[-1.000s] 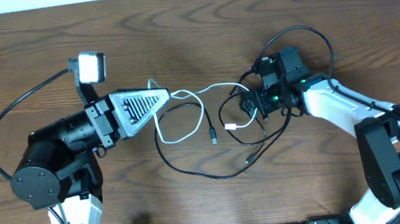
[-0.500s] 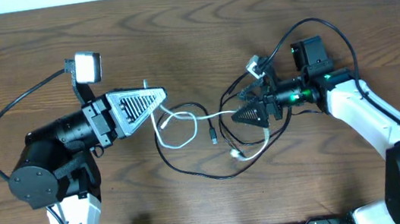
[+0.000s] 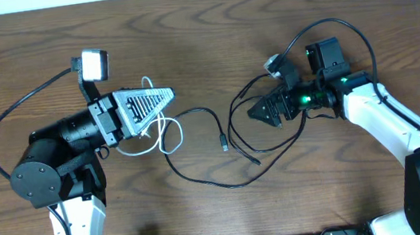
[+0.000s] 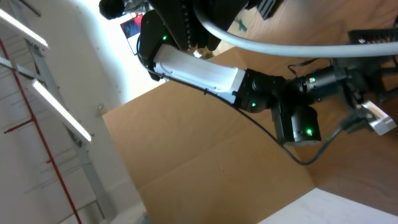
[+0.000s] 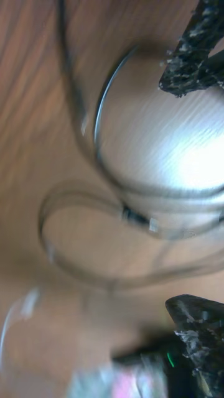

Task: Untangle cables

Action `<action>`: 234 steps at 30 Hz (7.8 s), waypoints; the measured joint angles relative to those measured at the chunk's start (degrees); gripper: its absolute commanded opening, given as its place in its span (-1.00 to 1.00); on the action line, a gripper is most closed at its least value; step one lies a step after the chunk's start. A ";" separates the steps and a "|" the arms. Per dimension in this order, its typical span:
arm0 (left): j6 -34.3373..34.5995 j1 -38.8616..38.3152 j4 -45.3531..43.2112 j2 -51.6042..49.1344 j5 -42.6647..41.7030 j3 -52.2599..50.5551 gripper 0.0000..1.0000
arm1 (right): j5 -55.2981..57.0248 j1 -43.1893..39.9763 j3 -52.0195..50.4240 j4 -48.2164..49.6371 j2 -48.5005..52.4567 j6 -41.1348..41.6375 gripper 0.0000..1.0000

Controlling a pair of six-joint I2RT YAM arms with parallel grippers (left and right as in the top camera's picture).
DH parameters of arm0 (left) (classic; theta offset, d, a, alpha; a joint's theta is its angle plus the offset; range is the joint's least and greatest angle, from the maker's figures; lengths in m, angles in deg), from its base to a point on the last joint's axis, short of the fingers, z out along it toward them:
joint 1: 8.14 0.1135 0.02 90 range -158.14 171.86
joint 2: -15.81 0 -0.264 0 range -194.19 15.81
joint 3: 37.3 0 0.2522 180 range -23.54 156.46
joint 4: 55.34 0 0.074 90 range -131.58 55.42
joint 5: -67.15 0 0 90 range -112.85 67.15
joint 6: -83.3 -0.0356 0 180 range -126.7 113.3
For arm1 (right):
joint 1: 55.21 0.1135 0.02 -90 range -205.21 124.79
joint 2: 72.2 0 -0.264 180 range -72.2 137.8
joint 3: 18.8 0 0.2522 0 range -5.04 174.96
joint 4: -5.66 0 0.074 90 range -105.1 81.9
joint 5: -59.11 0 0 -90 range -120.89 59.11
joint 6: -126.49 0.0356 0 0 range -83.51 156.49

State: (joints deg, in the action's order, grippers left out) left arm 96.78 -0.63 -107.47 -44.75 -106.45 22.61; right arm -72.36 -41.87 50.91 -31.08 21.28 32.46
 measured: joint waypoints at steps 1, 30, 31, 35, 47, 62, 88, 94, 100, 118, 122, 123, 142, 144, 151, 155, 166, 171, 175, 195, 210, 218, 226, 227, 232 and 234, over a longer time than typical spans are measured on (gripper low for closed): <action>-0.17 0.00 0.00 0.00 -0.20 0.00 -0.85 | 1.66 0.00 0.00 0.00 0.00 0.59 0.98; -1.57 -4.13 0.02 -1.33 -4.90 0.00 -0.85 | -34.51 5.22 0.00 -1.66 0.00 -27.80 0.98; -1.70 -5.07 0.02 -1.33 -5.07 0.00 -0.85 | -34.53 5.22 0.00 -1.57 0.00 -27.87 0.99; -2.82 -8.92 -0.02 -1.81 -5.29 0.00 -0.85 | -34.71 5.22 0.00 -0.76 0.00 -27.93 0.99; -4.92 -15.23 0.00 -5.40 -5.49 0.00 -0.85 | -34.84 5.40 0.00 -0.15 0.00 -26.75 0.69; -5.81 -15.23 0.02 -7.19 -5.51 0.00 -0.85 | -24.30 12.37 0.07 1.01 0.00 -18.62 -0.98; -6.62 -15.23 0.02 -7.19 -6.12 0.00 -0.85 | -17.20 11.15 0.07 1.77 0.00 -7.85 0.98; -9.22 -15.23 0.00 -7.19 -6.14 0.00 -0.85 | -20.22 4.96 0.07 -0.39 0.00 -6.47 0.99; -12.09 -15.23 0.02 -7.19 -6.14 0.00 -0.84 | -25.66 3.89 0.07 -0.42 0.00 -5.01 0.98; -15.47 -15.23 0.00 -7.19 -6.14 0.00 -0.85 | -27.43 8.59 0.07 2.29 0.00 11.72 0.84; -15.47 -15.23 0.00 -7.19 -6.14 0.00 -0.85 | -27.02 8.63 0.07 2.32 0.00 13.60 0.76; -15.47 -15.23 0.00 -7.19 -6.14 0.00 -0.85 | -26.97 8.70 0.07 2.34 0.00 13.90 0.75; -15.47 -15.23 0.02 -7.19 -6.16 0.00 -0.85 | -25.70 12.68 0.04 4.50 0.00 14.91 -0.76; -15.47 -15.23 0.00 -7.19 -6.16 0.00 -0.85 | -25.64 12.68 0.04 4.55 0.00 15.02 -0.98; -16.81 -15.23 0.02 -7.23 -6.16 0.00 -0.66 | -25.62 12.68 0.04 4.92 0.00 15.15 -0.98; -17.59 -15.23 -0.09 -7.48 -6.14 0.00 -0.37 | -25.55 12.46 0.04 5.90 0.00 15.19 -0.98; -18.03 -15.23 0.04 -8.02 -6.16 0.00 0.39 | -26.69 1.99 0.04 5.70 -0.66 18.71 -0.98; -18.32 -15.23 -0.07 -8.02 -6.14 0.00 0.70 | -30.10 -5.35 0.04 5.95 -6.80 19.67 -0.98; -18.16 -15.23 0.00 -8.02 -6.14 0.00 0.84 | -32.33 -10.69 0.04 6.93 -14.14 20.65 -0.98; -18.67 -15.23 3.98 -16.06 -6.12 -2.23 0.88 | -38.03 -38.27 0.04 11.04 -30.03 21.75 -0.98; -21.90 -15.23 4.00 -16.06 -6.14 -6.01 0.88 | 3.17 -52.68 0.17 -9.62 -22.82 21.97 -0.86; -22.49 -15.23 4.00 -16.09 -6.14 -6.01 0.88 | 8.33 -52.65 0.17 -9.68 -16.17 22.05 0.98; -22.64 -15.23 4.00 -16.06 -6.14 -6.01 0.89 | 9.16 -52.63 0.17 -10.05 -11.72 23.10 0.98; -22.75 -15.23 4.00 -16.06 -6.12 -6.01 0.89 | 9.22 -52.52 0.17 -10.43 -11.30 23.30 0.98; -22.77 -15.23 3.98 -16.09 -6.14 -6.08 0.88 | 10.62 -51.01 0.17 -13.53 -9.42 24.09 0.99; -22.77 -15.23 3.98 -16.06 -6.14 -6.45 0.88 | 12.85 -50.16 0.17 -14.23 -8.96 24.26 0.99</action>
State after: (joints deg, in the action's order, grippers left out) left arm 74.01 -15.87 -103.49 -60.81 -112.59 16.16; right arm -59.51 -92.03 51.08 -45.31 12.31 56.72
